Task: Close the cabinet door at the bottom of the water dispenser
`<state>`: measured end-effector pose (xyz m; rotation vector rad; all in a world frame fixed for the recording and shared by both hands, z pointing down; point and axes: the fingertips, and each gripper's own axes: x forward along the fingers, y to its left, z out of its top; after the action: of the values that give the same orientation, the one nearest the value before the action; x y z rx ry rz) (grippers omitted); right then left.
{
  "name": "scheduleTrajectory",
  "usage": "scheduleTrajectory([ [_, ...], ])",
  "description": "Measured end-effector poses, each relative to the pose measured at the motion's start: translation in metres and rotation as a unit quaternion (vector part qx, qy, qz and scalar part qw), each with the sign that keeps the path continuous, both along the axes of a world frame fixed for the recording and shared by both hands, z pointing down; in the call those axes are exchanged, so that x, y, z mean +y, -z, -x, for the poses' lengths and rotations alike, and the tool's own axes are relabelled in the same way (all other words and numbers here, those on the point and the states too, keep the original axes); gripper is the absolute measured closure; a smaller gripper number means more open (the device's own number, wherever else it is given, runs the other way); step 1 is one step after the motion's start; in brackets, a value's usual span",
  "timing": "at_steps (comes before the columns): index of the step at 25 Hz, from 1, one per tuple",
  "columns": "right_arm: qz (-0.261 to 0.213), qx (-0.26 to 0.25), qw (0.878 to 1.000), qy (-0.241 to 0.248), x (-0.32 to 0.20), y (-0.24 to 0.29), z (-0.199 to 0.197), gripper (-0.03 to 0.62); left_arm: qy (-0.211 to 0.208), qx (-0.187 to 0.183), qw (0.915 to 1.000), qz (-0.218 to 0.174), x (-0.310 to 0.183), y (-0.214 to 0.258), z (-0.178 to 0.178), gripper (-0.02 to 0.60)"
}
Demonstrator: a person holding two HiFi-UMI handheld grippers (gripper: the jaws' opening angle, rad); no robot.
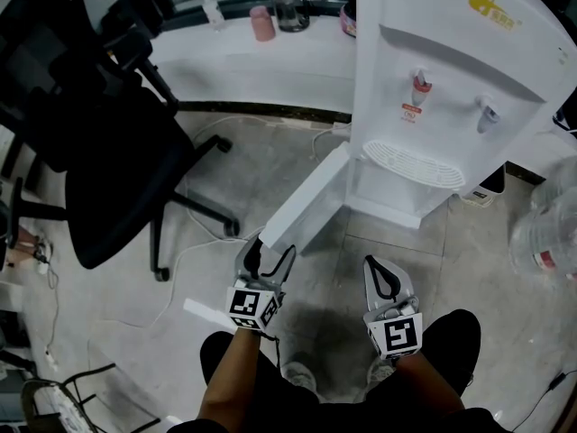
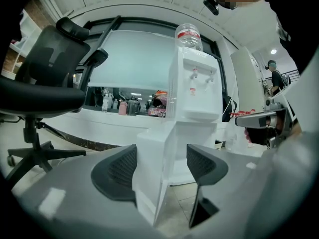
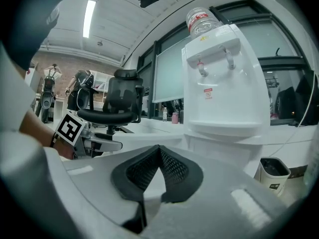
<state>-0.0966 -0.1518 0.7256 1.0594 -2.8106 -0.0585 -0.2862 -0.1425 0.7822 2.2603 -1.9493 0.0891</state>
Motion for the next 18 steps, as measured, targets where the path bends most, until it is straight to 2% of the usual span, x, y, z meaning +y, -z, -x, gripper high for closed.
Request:
scheduleTrajectory([
  [9,-0.002,-0.009,1.0,-0.01,-0.003,0.007,-0.001,0.591,-0.02,0.0,0.9998,0.002,0.013,0.0,-0.025,0.25],
  [15,0.01,-0.019,0.999,-0.032,-0.007,0.01,-0.006,0.591,-0.045,0.011,0.9988,0.017,0.023,-0.002,-0.051,0.256],
  [18,0.009,-0.027,0.999,-0.038,-0.007,0.014,-0.007,0.591,-0.062,0.015,0.9979,0.009,0.025,0.0,-0.066,0.268],
])
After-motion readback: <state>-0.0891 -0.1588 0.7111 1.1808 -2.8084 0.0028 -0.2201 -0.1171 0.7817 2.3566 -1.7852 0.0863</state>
